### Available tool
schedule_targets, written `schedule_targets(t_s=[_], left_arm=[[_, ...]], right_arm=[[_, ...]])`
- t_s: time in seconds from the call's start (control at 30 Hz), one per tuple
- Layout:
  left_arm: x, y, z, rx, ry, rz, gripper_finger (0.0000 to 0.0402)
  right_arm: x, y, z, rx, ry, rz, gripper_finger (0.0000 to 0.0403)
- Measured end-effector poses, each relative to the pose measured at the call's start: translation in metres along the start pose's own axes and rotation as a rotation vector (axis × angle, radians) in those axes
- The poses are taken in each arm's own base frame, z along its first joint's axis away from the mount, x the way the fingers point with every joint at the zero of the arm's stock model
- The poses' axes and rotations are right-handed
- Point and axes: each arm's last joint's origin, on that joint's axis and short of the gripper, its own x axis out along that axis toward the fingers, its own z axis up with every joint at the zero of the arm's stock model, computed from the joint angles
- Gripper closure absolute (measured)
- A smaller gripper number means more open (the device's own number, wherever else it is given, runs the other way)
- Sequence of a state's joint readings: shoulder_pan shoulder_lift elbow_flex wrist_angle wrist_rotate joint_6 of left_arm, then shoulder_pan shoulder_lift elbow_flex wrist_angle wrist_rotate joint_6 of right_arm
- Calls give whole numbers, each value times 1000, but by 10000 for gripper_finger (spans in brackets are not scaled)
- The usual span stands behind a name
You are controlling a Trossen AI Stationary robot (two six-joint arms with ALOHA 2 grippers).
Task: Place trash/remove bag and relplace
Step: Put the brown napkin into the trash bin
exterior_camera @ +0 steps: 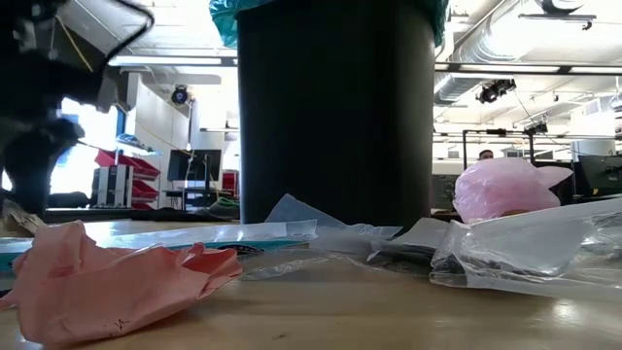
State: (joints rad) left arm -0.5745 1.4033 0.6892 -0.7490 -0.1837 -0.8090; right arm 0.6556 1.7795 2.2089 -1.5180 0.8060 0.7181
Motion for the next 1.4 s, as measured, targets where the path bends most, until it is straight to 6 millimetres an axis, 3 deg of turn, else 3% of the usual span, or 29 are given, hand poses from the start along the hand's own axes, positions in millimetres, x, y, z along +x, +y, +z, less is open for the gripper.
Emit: schedule_targets(t_s=[0.17,0.37,0.47,0.63,0.8,1.0,1.2,1.4], left_arm=[[22,12,-12,-59,18,-13,158],[27,15,-17,-32,17,-7,173],[26,11,-16,24,-3,-28,223],[23,6,-11,57,-34,-44,377],[13,-1,-1,88,-81,-44,397],[-34,-13,25,144,-246,-103,401],[-115,-16,50,229,-520,-238,401],[-204,3,62,282,-868,-223,401]], right_arm=[[1,0,-1,-5,8,-4,280],[1,0,-1,-2,10,-6,280],[1,0,-1,-5,8,-11,280],[2,1,-2,-9,10,-16,280],[2,1,-2,-9,10,-17,280],[2,1,-2,-11,10,-17,280],[2,1,-2,-19,9,-18,280],[2,1,-2,-24,9,-19,280]])
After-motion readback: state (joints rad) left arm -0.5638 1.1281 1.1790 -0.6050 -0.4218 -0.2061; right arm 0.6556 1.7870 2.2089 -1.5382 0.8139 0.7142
